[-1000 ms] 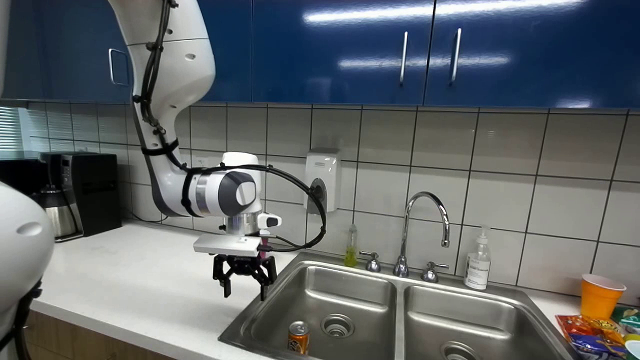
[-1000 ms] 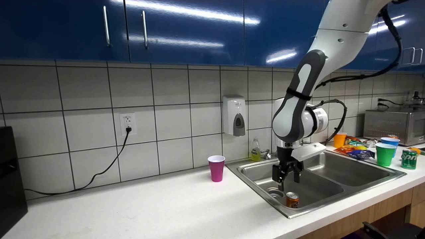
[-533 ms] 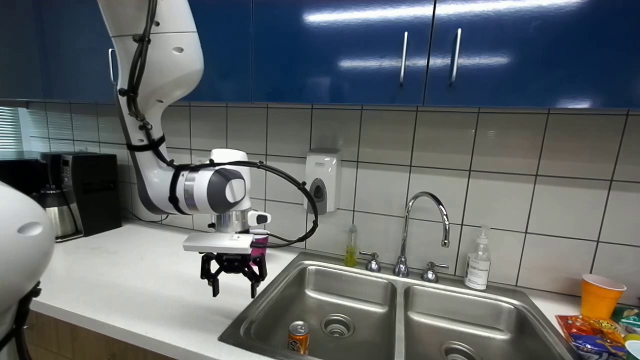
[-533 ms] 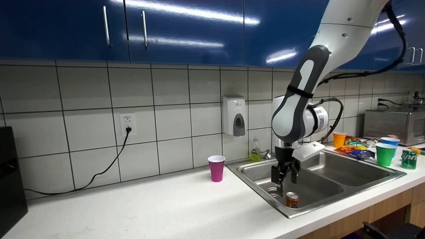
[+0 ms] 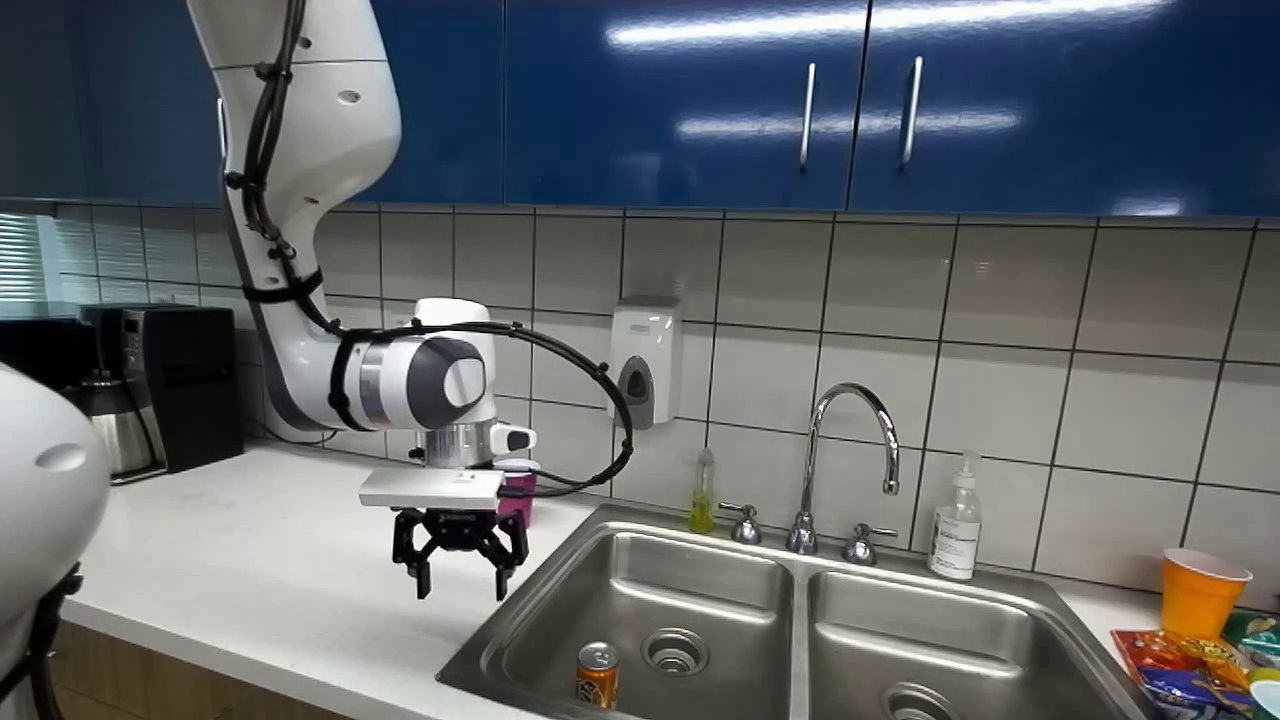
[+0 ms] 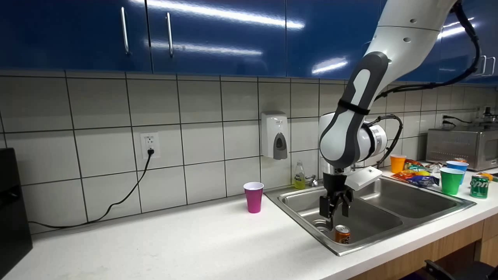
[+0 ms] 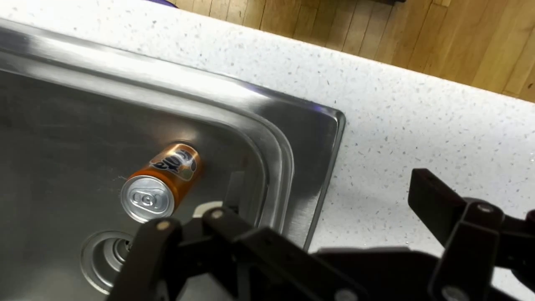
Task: Put the orange can in the sink on the left.
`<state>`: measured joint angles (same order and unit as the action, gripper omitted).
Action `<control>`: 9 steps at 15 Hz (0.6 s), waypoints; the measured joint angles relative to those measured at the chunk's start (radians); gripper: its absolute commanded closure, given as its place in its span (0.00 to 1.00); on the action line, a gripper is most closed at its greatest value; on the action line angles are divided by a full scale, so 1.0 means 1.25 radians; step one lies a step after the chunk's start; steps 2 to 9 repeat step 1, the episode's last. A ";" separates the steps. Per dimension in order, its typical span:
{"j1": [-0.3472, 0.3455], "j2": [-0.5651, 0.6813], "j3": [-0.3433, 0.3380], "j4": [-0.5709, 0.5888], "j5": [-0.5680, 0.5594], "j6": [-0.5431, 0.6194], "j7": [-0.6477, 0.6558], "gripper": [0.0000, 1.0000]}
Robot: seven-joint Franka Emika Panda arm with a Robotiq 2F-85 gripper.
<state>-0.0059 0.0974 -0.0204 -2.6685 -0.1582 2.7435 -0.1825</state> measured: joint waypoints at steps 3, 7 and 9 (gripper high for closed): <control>0.000 0.000 0.000 0.000 0.000 0.000 0.000 0.00; 0.000 0.000 0.000 0.000 0.000 0.000 0.000 0.00; 0.000 0.000 0.000 0.000 0.000 0.000 0.000 0.00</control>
